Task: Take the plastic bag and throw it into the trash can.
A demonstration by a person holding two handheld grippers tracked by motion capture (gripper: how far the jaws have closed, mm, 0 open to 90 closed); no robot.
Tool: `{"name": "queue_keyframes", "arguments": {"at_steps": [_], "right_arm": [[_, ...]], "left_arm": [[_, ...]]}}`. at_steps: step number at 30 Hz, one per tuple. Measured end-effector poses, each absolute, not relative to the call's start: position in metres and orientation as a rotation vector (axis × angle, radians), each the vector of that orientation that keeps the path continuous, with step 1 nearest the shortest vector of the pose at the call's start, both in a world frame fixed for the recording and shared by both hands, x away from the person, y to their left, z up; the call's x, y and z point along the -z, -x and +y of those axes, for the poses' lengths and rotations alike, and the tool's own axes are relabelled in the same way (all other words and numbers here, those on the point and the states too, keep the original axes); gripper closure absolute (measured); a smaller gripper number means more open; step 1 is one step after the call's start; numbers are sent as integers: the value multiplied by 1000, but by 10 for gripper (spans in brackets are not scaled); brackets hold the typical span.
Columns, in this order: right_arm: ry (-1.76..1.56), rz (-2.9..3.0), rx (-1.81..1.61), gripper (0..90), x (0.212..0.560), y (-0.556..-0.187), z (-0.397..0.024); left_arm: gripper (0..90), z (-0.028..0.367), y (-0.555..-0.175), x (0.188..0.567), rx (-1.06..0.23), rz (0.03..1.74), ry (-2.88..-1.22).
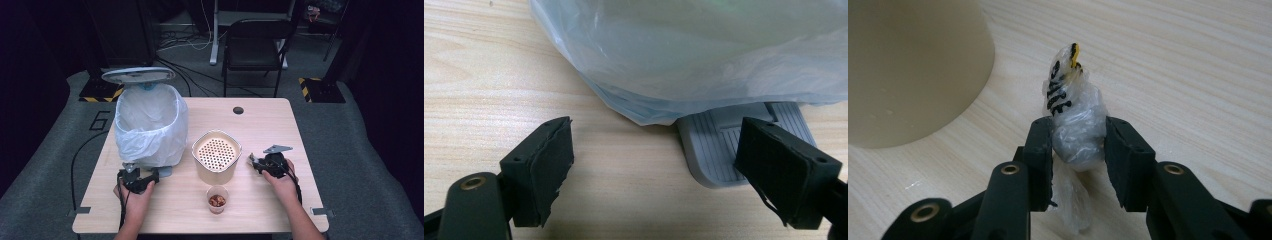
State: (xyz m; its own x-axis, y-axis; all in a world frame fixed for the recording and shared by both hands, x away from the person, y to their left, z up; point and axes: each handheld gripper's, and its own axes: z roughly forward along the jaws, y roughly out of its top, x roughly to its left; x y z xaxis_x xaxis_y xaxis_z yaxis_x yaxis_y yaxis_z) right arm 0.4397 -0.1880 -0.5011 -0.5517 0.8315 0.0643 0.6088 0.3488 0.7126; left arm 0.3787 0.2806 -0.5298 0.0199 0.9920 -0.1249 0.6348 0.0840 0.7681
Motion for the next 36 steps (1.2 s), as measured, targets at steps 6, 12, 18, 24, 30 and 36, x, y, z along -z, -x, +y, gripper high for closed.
{"name": "queue_keyframes", "arguments": {"at_steps": [6, 12, 18, 24, 30, 36], "right_arm": [[-1298, 2283, -1041, 647, 487, -435, -192], [-1315, 2277, -1047, 647, 471, -433, -197], [-1272, 2282, -1077, 648, 434, -432, -201], [-1212, 2291, -1133, 647, 395, -431, -199], [-1161, 2311, -1163, 648, 370, -432, -190], [-1128, 2337, -1182, 648, 357, -434, -180]], "left_arm": [[152, 281, -379, 530, -680, 1687, -1621], [152, 280, -378, 530, -659, 1695, -1627], [152, 280, -378, 530, -658, 1695, -1625], [152, 281, -379, 530, -679, 1687, -1623], [152, 281, -379, 530, -672, 1688, -1625], [152, 281, -379, 530, -679, 1686, -1623]]}}
